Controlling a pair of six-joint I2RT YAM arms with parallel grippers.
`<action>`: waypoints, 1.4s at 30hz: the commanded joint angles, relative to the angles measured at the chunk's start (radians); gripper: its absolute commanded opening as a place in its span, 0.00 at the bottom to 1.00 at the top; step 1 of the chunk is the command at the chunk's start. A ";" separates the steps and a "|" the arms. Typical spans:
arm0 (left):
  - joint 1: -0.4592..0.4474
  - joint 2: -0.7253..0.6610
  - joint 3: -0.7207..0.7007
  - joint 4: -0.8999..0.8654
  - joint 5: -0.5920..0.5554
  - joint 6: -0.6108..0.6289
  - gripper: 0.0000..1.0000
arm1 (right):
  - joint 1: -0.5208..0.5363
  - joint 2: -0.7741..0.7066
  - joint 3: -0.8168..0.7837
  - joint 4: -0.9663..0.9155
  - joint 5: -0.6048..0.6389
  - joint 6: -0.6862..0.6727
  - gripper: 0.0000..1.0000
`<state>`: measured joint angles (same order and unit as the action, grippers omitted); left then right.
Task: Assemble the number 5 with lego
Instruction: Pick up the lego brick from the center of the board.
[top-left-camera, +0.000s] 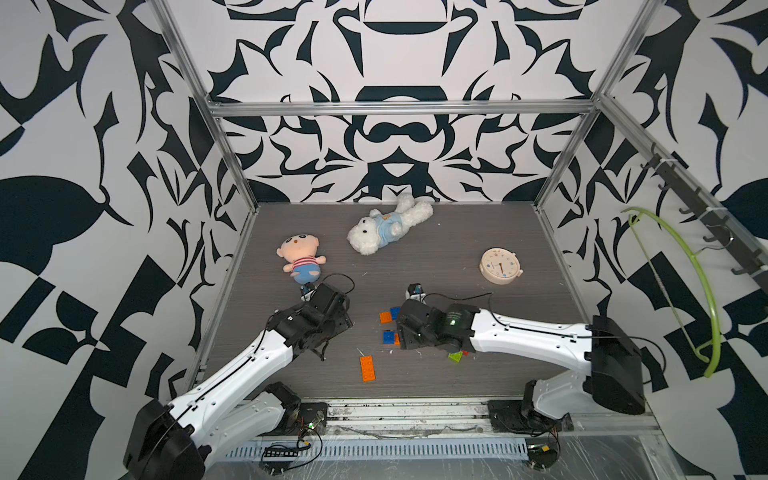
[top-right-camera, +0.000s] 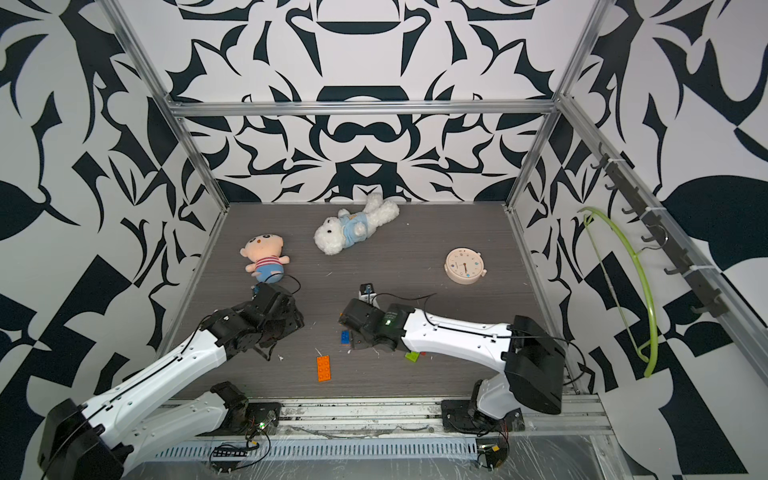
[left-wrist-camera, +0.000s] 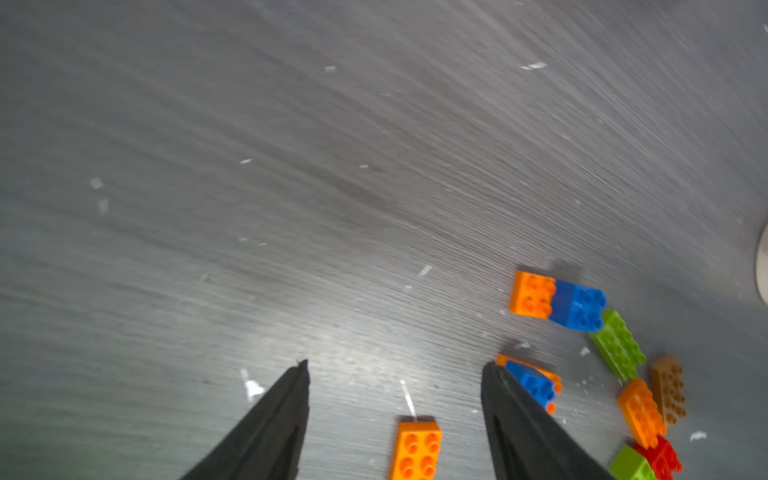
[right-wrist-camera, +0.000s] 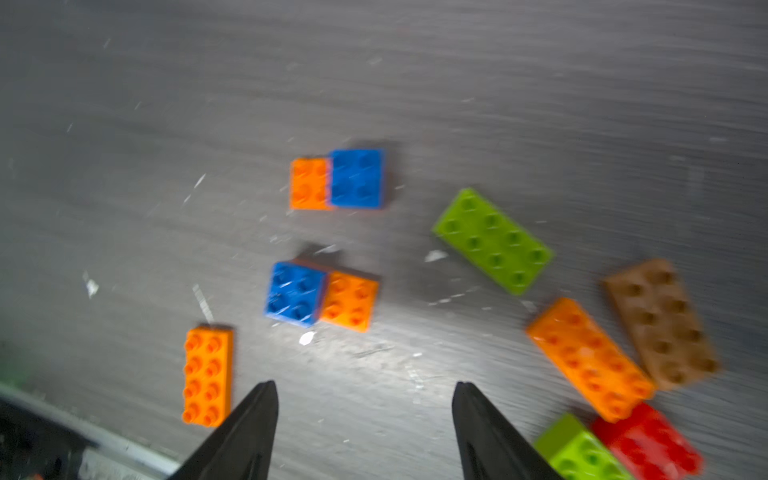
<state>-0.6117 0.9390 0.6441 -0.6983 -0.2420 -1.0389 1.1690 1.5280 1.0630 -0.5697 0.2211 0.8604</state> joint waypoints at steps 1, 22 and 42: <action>0.085 -0.055 -0.042 -0.064 0.054 0.025 0.76 | 0.064 0.060 0.077 0.010 -0.026 -0.056 0.69; 0.400 -0.147 -0.032 -0.161 0.102 0.132 0.89 | 0.161 0.488 0.446 -0.158 -0.137 -0.124 0.65; 0.400 -0.115 -0.038 -0.124 0.159 0.157 0.90 | 0.159 0.380 0.311 -0.191 -0.113 -0.155 0.33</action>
<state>-0.2161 0.8135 0.5907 -0.8249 -0.1181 -0.8989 1.3254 2.0060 1.4101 -0.7280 0.0879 0.7166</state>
